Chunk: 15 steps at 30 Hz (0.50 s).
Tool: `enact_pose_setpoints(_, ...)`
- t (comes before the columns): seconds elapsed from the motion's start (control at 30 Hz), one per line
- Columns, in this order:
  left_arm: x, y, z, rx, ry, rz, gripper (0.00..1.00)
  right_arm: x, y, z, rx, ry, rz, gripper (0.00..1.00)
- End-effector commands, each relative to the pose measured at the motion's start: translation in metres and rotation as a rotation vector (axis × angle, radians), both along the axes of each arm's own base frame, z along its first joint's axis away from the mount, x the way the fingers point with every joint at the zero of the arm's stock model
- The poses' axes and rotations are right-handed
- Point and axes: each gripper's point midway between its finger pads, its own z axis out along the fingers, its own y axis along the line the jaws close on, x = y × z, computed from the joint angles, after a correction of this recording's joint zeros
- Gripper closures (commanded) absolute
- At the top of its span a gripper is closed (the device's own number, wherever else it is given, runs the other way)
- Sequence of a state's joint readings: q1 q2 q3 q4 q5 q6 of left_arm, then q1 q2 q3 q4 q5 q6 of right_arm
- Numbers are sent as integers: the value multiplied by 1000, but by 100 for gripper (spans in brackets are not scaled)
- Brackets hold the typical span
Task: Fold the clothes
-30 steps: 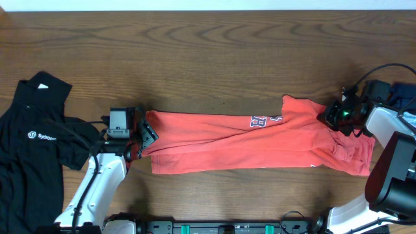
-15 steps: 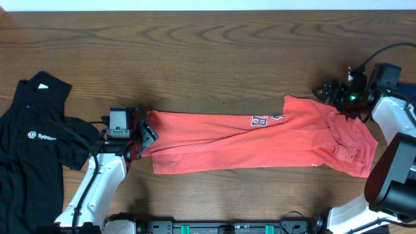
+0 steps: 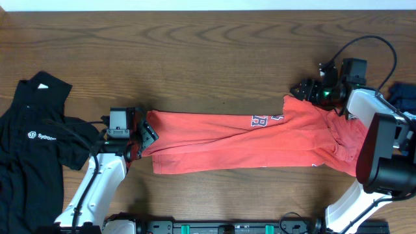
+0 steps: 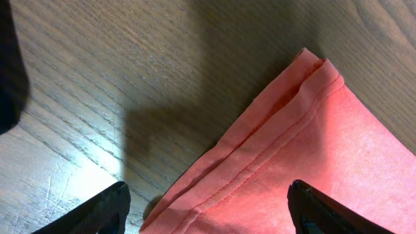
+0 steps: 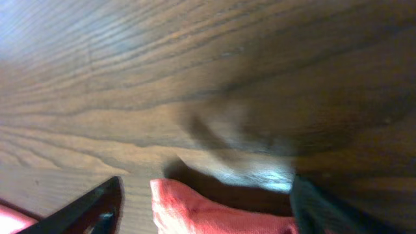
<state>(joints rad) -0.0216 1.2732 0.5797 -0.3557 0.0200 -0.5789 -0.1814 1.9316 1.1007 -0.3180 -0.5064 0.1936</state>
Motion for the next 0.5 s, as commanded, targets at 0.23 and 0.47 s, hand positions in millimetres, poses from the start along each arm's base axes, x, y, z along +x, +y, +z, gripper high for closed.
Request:
enact_pose_setpoints(0.23, 0, 1, 2, 1, -9, 3, 21, -9, 4, -20, 12, 72, -12, 80)
enact_pose_setpoints(0.47, 0, 1, 2, 1, -9, 3, 21, -8, 2, -12, 11, 74, -13, 99)
